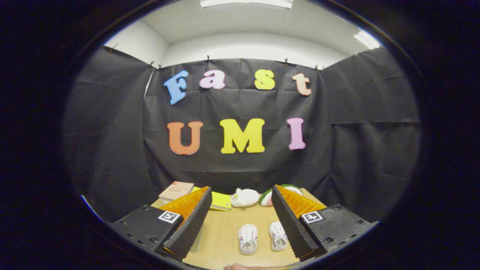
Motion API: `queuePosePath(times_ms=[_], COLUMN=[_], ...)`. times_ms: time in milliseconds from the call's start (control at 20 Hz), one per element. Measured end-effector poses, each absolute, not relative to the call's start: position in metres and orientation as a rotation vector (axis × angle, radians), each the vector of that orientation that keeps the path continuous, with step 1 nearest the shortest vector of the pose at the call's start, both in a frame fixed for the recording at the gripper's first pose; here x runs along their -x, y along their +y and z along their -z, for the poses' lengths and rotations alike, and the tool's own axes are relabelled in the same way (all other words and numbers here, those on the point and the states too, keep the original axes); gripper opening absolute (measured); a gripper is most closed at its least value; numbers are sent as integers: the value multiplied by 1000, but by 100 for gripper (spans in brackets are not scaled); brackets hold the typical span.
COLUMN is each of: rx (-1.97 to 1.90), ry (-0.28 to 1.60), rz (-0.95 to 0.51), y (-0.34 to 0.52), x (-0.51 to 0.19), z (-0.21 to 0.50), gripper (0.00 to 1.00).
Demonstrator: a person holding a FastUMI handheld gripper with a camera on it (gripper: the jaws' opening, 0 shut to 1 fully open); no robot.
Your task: Open the storage box then place both shoes into the box .Put the left shoe in first, then the right shoe, with the right side of both shoes facing outward in a uniform manner.
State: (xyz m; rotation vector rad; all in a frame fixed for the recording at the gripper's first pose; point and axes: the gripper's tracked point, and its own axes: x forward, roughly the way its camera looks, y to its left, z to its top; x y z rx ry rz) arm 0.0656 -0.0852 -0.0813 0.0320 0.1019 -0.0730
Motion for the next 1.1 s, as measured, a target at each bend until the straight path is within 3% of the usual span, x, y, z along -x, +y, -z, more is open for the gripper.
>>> queuePosePath(times_ms=[200, 700, 1100], rx=[-111, -367, -612], ry=[226, 745, 1030], rz=[19, -265, -610], y=[-88, -49, 26], x=[-120, -249, -279], z=[133, 282, 337], gripper=[100, 100, 99])
